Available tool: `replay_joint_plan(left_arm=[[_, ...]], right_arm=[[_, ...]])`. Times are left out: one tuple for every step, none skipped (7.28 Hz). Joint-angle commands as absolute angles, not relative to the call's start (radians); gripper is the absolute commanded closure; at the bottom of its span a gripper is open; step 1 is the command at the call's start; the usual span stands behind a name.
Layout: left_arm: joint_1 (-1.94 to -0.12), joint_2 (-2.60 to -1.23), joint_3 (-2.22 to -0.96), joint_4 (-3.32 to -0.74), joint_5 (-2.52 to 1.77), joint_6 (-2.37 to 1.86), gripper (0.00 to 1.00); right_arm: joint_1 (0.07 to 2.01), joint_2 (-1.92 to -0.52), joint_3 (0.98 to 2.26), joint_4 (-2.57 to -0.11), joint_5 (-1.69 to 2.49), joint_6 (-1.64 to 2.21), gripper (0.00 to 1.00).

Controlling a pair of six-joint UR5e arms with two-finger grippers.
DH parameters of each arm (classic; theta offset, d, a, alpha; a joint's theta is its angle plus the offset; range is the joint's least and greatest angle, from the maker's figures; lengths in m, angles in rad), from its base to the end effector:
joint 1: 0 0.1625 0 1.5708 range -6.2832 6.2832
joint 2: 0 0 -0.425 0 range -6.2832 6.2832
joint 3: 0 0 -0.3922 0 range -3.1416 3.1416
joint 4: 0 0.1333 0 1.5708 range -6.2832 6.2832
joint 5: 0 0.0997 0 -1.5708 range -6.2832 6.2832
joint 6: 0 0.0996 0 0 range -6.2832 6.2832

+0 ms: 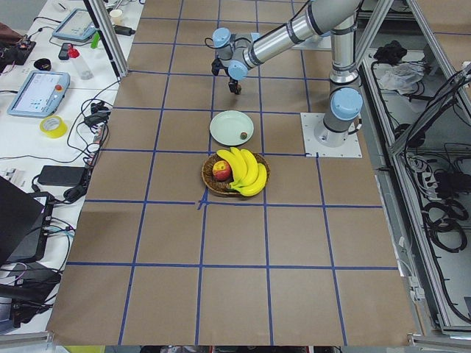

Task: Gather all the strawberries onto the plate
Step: 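Move the left gripper back down toward the two remaining strawberries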

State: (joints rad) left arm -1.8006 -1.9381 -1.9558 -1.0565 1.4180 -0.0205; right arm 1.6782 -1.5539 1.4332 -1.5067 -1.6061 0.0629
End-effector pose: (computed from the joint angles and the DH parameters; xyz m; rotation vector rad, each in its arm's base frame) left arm -0.2613 -0.4654 0.1720 -0.2857 -2.9825 -0.3841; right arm 0.1828 -0.4849 0.5409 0.0676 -3.1091 0.0924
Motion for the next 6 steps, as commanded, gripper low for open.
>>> replay_joint_plan(left_arm=[[-1.801,-1.939,-1.956,-1.048,1.417,-0.025,0.26],[-1.801,-1.939,-1.956,-1.046,1.416,-0.023,0.55],[-1.799,-1.939,-1.956,-1.046,1.417,-0.017,0.64],[-1.799,-1.939,-1.956,-1.046,1.416,-0.017,0.78],[-1.799,-1.939,-1.954,-1.042,1.419,-0.015,1.00],[-1.798,-1.933,-1.936,-1.042,1.419,-0.020,1.00]], right_arm=[[1.678,-1.554,1.433,-1.508,-1.606,0.063,0.00],[1.678,-1.554,1.434,-1.508,-1.605,0.063,0.00],[1.678,-1.554,1.433,-1.508,-1.606,0.063,0.00],[1.678,-1.554,1.433,-1.506,-1.606,0.063,0.00],[1.678,-1.554,1.433,-1.505,-1.606,0.063,0.00],[1.678,-1.554,1.434,-1.506,-1.606,0.063,0.00]])
